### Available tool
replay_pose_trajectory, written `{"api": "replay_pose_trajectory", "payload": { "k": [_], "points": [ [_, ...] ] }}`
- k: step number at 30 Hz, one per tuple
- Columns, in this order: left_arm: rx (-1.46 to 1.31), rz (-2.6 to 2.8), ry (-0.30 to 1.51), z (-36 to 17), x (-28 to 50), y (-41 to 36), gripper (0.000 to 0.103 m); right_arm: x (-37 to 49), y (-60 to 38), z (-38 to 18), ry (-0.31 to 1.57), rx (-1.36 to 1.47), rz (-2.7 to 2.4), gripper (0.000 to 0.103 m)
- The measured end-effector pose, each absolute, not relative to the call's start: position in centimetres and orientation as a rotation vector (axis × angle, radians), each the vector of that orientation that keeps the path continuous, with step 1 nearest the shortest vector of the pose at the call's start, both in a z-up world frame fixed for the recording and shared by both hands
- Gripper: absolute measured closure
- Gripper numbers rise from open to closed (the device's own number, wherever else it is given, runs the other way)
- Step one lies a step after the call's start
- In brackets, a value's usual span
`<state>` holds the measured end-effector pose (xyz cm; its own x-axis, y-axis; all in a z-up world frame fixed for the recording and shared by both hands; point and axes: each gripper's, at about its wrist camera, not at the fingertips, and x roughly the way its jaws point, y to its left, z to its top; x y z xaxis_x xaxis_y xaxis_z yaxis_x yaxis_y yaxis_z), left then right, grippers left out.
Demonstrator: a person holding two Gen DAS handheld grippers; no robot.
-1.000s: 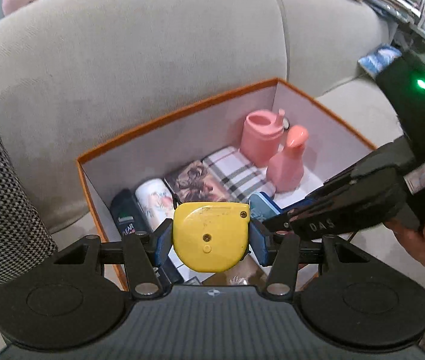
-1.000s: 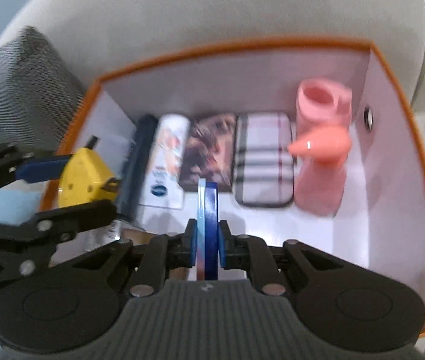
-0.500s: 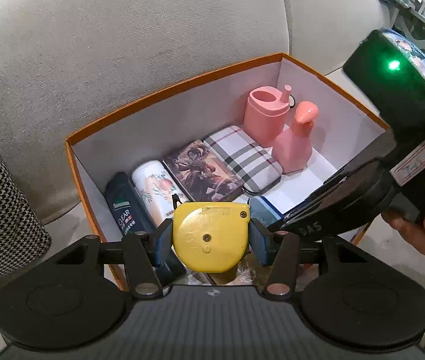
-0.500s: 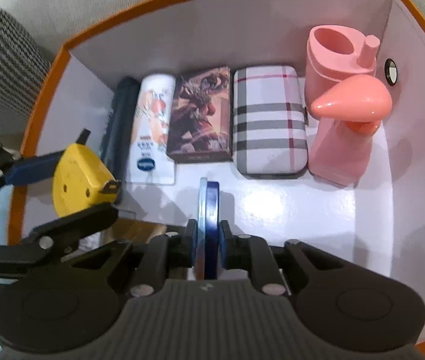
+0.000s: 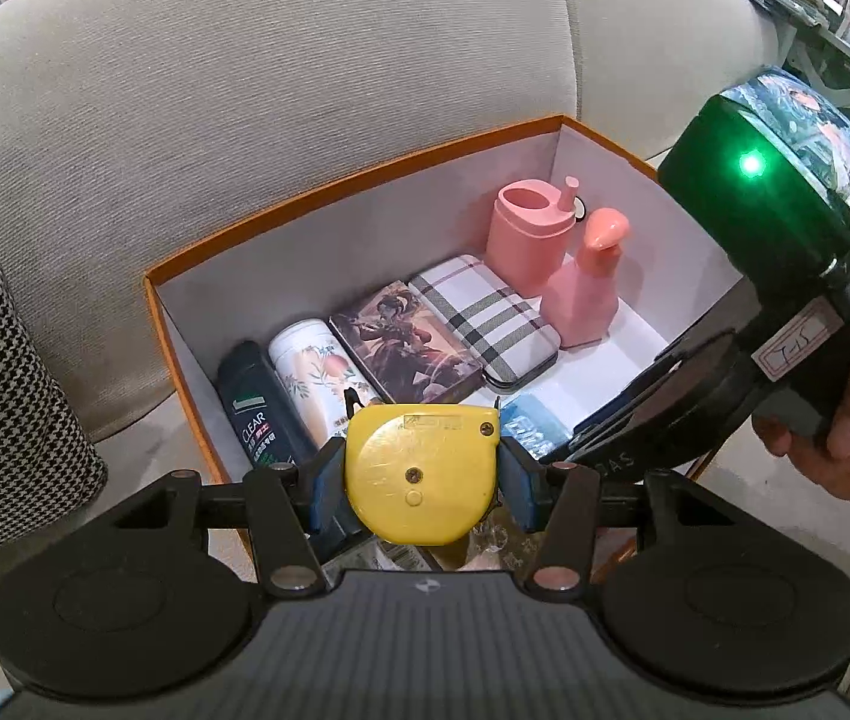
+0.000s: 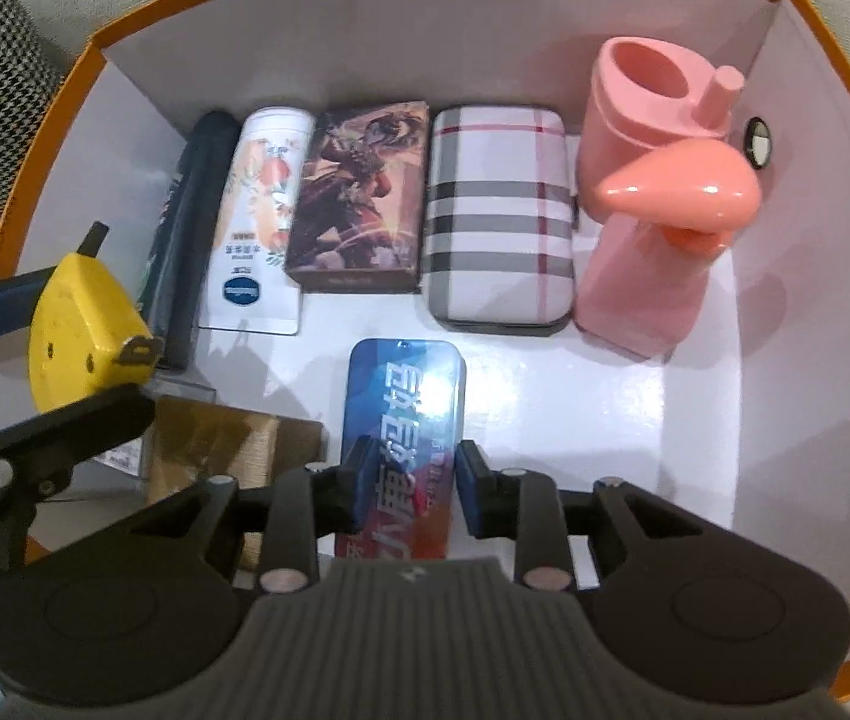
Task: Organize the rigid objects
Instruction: 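Lower the tape measure and blue tin into the shoebox and open both tools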
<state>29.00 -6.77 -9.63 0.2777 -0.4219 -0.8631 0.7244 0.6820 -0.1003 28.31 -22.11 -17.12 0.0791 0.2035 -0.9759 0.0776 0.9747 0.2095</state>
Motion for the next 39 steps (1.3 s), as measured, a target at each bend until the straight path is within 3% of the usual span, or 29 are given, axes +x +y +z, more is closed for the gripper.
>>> {"api": "replay_pose_trajectory", "payload": {
  "k": [4,10,22,28,39],
  "points": [
    [0.338,-0.793,1.03,-9.7,28.8,-7.1,0.042,28.1,-22.3,-16.9,1.498,0.263,0.099,0.073],
    [0.347,-0.83,1.035,-9.8,28.1,-8.7,0.042,26.8,-24.0,-12.9,1.359,0.172,0.104,0.071],
    [0.37,-0.927,1.189,-12.7,28.7,-16.1,0.042,24.5,-29.6,-8.3,1.191,0.06,0.084,0.071],
    [0.325,-0.863,1.341,-15.1,29.7,-18.2,0.042,24.5,-30.2,-8.6,1.167,0.037,0.081,0.063],
    [0.224,-0.761,1.468,-16.8,30.4,-18.8,0.042,25.3,-31.2,-9.1,1.146,0.087,0.036,0.068]
  ]
}}
